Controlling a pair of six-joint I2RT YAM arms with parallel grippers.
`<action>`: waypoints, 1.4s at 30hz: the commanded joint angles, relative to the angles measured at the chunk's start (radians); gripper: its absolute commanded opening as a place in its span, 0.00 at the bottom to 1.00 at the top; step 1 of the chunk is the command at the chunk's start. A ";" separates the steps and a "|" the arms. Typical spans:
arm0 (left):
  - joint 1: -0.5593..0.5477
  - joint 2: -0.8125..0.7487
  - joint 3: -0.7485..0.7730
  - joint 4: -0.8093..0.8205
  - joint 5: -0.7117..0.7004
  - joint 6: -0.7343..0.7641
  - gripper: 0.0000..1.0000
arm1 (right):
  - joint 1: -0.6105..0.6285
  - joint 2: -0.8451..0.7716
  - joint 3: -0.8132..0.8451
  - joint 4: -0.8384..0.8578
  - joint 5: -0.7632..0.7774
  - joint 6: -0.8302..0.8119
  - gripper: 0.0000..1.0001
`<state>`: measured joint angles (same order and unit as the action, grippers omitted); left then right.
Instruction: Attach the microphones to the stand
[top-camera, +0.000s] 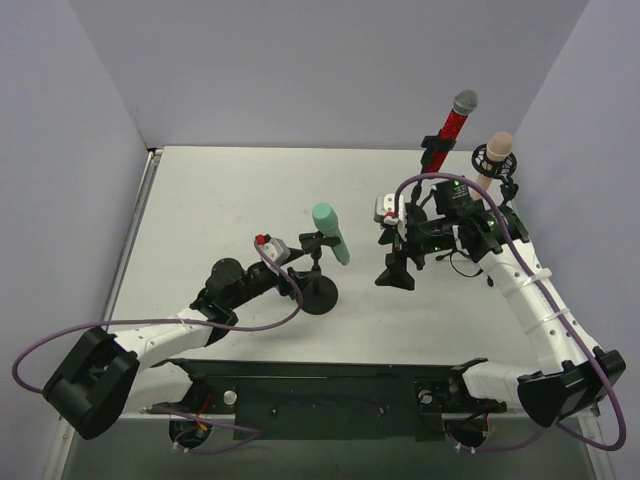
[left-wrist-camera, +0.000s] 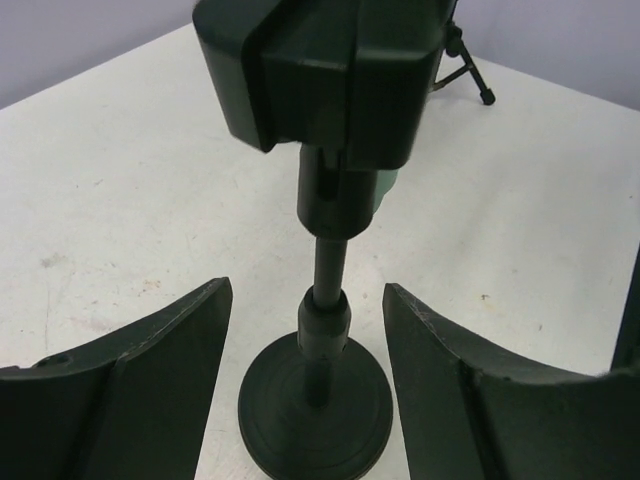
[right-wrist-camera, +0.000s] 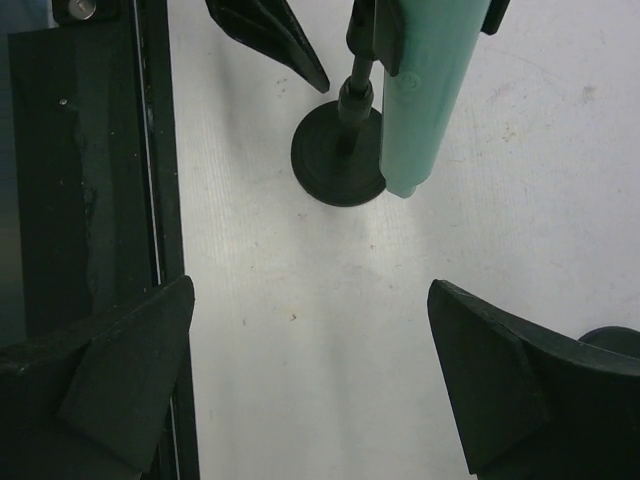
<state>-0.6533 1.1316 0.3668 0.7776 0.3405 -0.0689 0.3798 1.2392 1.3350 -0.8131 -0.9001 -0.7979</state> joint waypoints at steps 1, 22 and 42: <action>-0.006 0.086 0.041 0.160 -0.014 0.006 0.67 | -0.019 -0.009 -0.040 -0.024 -0.051 -0.029 0.96; -0.003 0.278 0.201 0.258 0.060 -0.028 0.00 | -0.070 -0.032 -0.106 0.000 -0.125 -0.044 0.96; 0.030 0.885 0.886 0.318 0.020 -0.060 0.00 | -0.317 -0.201 -0.151 -0.247 -0.155 -0.256 0.96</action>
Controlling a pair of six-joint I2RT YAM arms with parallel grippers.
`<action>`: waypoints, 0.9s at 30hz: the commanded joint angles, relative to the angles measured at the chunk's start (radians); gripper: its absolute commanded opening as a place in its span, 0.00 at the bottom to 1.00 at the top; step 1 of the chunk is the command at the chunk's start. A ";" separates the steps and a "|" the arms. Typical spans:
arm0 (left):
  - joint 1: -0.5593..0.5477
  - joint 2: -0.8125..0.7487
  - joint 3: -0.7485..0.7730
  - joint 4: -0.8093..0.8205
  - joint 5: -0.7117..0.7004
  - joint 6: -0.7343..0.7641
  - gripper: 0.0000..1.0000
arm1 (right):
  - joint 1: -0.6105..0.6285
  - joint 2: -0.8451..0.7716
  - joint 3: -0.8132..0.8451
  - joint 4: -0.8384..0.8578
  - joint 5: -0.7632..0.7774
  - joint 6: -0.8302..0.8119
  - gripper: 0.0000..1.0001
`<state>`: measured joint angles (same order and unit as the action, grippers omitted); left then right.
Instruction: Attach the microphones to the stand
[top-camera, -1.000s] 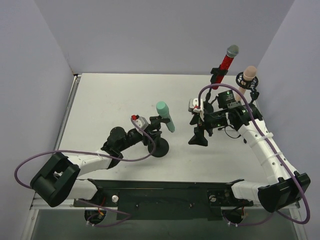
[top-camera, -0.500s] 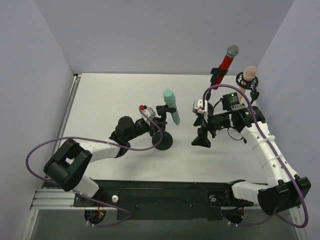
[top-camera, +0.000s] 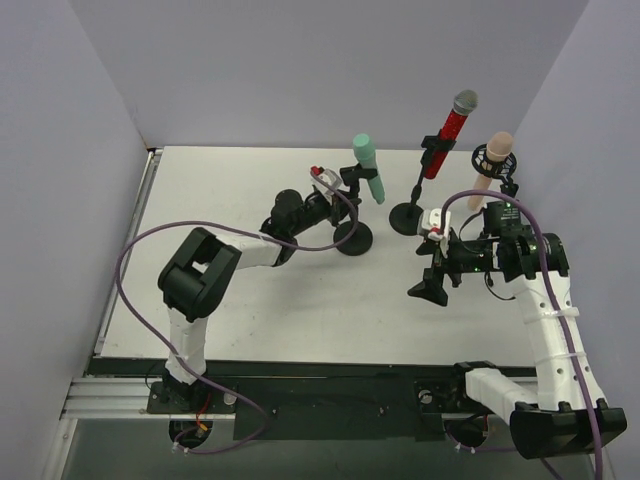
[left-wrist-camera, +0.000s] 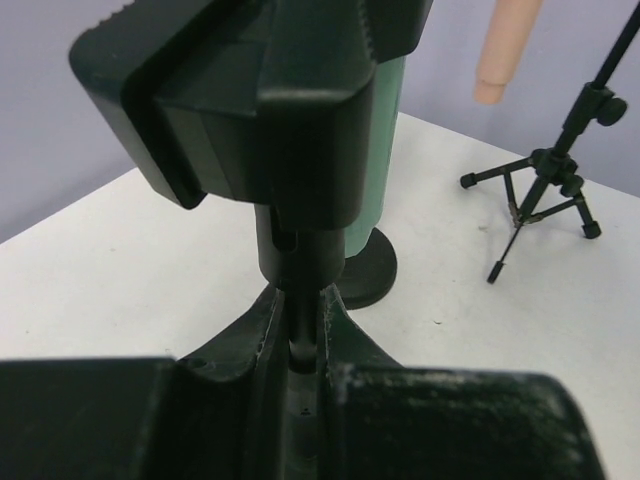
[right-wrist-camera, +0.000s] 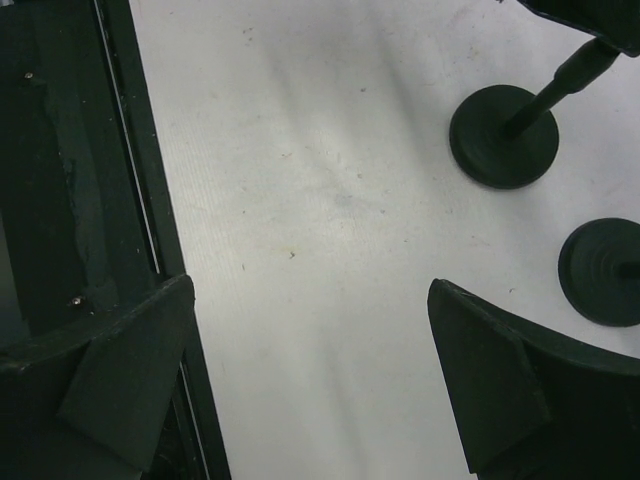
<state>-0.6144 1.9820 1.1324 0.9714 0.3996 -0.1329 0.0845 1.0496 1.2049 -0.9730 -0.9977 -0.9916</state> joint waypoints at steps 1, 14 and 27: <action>-0.013 0.052 0.131 0.115 -0.044 0.013 0.00 | -0.026 -0.017 -0.025 -0.093 -0.058 -0.068 0.96; -0.027 -0.024 0.037 0.065 -0.053 0.073 0.50 | -0.130 -0.049 -0.034 -0.121 -0.097 -0.071 0.96; -0.018 -0.559 -0.350 -0.183 -0.171 -0.065 0.73 | -0.209 -0.079 0.059 -0.131 0.013 0.186 0.98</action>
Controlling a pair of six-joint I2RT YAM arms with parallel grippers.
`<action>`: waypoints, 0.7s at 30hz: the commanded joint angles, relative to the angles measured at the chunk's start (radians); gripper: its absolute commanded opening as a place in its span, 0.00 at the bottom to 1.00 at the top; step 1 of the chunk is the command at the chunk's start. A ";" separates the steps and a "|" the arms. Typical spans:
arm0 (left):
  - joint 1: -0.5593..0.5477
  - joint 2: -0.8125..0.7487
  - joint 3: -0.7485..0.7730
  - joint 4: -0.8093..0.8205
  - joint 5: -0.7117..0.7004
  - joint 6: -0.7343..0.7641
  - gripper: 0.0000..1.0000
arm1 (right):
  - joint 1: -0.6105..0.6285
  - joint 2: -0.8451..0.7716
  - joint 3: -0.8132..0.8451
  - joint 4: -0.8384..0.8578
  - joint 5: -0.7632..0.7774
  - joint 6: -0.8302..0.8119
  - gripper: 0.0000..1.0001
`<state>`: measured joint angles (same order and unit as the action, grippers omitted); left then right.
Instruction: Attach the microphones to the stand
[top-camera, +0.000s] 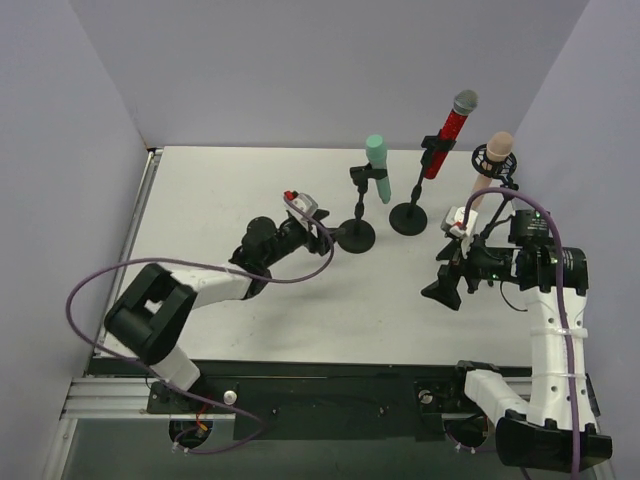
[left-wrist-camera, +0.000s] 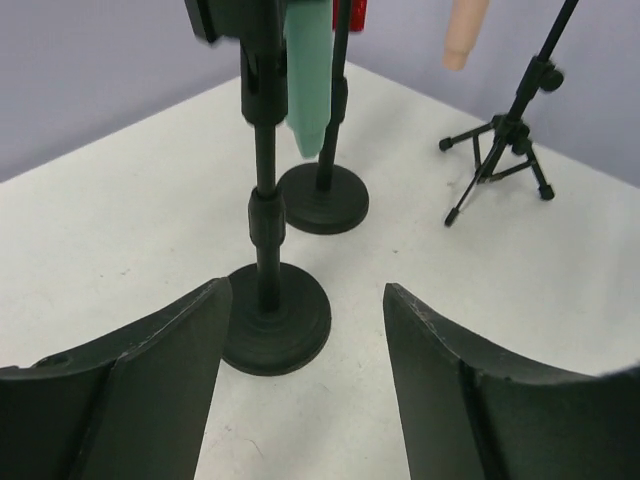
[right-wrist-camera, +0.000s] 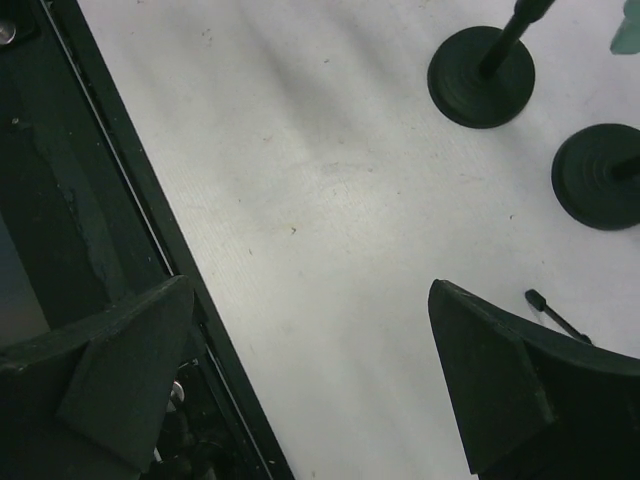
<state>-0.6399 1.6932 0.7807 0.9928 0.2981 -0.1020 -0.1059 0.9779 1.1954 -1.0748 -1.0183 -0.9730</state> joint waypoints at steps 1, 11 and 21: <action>0.014 -0.320 0.017 -0.283 -0.083 -0.111 0.73 | -0.028 -0.002 0.093 -0.030 0.044 0.198 1.00; 0.408 -0.855 0.034 -1.066 0.091 -0.349 0.85 | -0.126 -0.143 0.077 0.183 0.177 0.586 1.00; 0.454 -1.080 -0.003 -1.312 0.047 -0.277 0.90 | -0.135 -0.188 0.043 0.484 0.336 1.058 1.00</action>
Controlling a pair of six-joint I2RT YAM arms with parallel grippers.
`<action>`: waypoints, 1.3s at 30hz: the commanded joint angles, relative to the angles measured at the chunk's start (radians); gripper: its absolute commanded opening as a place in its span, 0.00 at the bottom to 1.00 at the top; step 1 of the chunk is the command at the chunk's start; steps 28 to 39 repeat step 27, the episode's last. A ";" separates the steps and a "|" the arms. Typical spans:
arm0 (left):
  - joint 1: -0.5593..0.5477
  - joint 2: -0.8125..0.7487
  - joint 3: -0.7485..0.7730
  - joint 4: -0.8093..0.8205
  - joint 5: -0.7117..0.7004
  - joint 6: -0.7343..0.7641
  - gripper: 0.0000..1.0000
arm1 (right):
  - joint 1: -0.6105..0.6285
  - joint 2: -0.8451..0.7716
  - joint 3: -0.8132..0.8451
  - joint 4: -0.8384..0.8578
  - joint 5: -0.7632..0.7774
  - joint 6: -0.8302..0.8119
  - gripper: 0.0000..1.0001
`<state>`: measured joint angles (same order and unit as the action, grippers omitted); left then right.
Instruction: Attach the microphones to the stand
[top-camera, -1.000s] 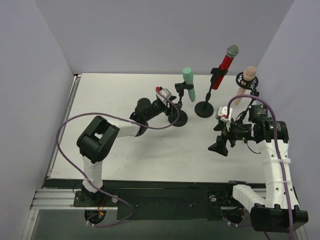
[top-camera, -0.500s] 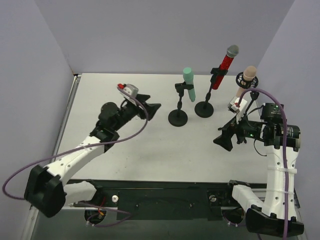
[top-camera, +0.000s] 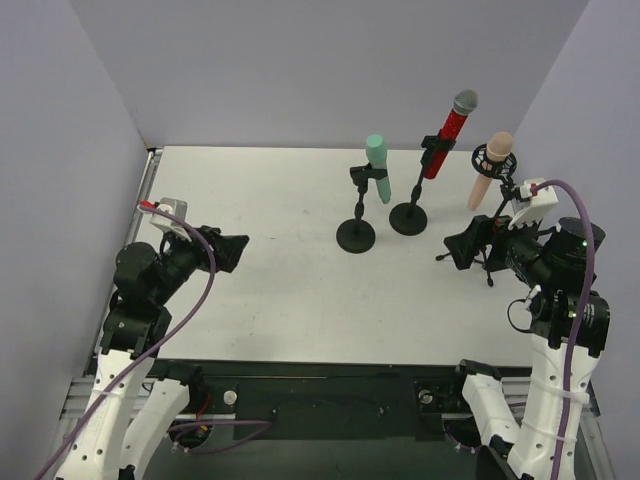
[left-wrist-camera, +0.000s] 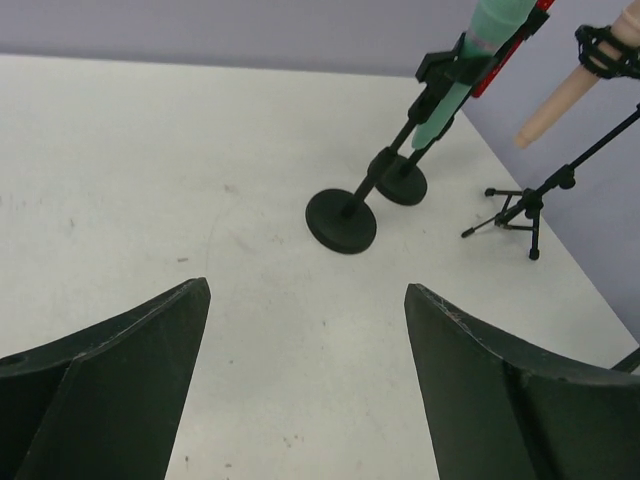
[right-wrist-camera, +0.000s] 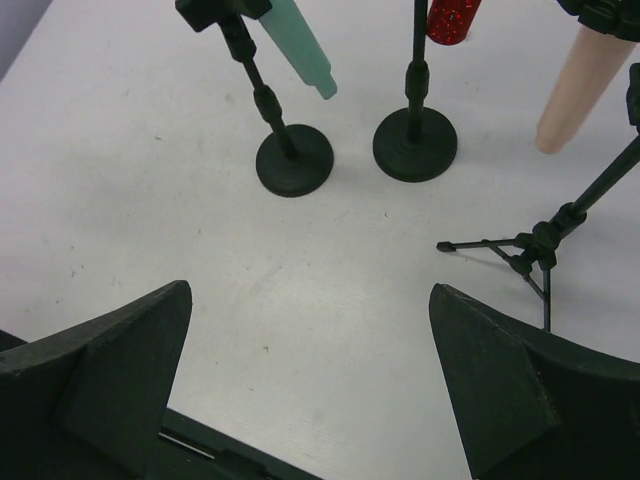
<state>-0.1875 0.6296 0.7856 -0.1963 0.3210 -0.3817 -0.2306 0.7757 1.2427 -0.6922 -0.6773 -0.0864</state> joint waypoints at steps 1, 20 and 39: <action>-0.001 -0.021 -0.003 -0.132 0.024 0.007 0.90 | -0.016 0.014 0.004 0.091 -0.054 0.148 1.00; -0.035 -0.057 0.116 -0.284 -0.040 0.046 0.92 | -0.041 -0.006 -0.061 0.166 -0.102 0.292 1.00; -0.033 -0.068 0.127 -0.293 -0.082 0.067 0.92 | -0.041 0.019 -0.084 0.238 -0.142 0.404 0.99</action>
